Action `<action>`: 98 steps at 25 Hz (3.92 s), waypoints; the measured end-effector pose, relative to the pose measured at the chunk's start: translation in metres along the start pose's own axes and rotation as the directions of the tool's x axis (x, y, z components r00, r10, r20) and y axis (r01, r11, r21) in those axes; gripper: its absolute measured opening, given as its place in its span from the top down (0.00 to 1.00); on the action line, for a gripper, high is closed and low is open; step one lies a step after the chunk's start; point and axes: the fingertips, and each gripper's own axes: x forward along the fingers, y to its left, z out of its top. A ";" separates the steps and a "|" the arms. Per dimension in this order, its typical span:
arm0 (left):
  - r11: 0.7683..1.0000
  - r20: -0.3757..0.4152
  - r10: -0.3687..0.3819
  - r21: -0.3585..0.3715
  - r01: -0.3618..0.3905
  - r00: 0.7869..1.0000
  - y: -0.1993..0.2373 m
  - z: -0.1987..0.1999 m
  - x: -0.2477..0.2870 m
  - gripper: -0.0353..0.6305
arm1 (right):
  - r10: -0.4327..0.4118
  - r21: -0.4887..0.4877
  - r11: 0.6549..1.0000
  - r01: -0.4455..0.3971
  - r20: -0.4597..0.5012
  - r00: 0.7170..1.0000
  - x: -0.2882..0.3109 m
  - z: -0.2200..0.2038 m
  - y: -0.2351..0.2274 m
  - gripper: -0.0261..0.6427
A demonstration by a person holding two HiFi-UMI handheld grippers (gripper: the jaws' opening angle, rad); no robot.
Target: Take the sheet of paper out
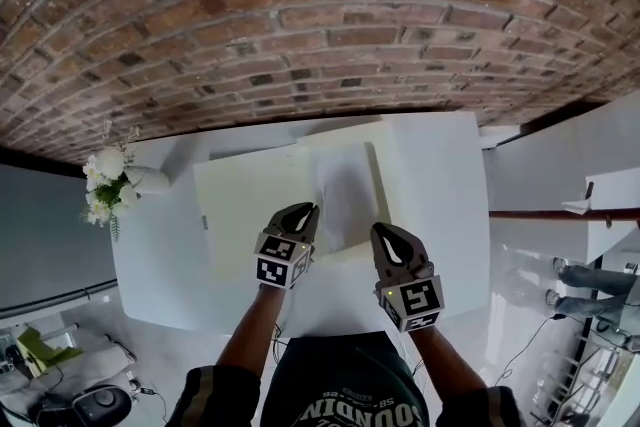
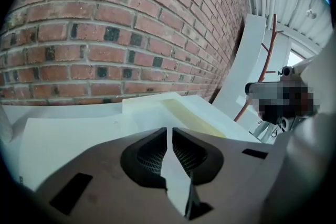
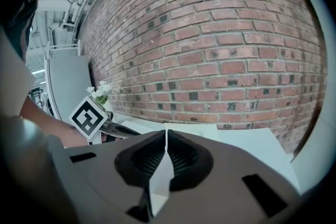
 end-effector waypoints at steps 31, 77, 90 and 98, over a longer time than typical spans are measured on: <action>0.980 -0.211 0.010 -0.193 -0.051 0.978 0.021 -0.052 0.075 0.75 | -0.025 0.055 0.998 0.029 -0.065 0.998 0.005 -0.029 -0.012 0.86; 0.956 -0.186 0.199 -0.179 -0.232 0.962 0.053 -0.062 0.066 0.93 | -0.016 0.066 0.998 0.022 -0.087 0.996 -0.009 -0.041 -0.007 0.86; 0.951 -0.181 0.228 -0.169 -0.258 0.957 0.072 -0.067 0.041 0.93 | 0.006 0.049 0.999 -0.002 -0.087 0.996 -0.006 -0.039 0.007 0.86; 0.944 -0.177 0.255 -0.169 -0.284 0.951 0.087 -0.070 0.021 0.93 | 0.023 0.039 0.999 -0.019 -0.082 0.996 -0.004 -0.036 0.018 0.86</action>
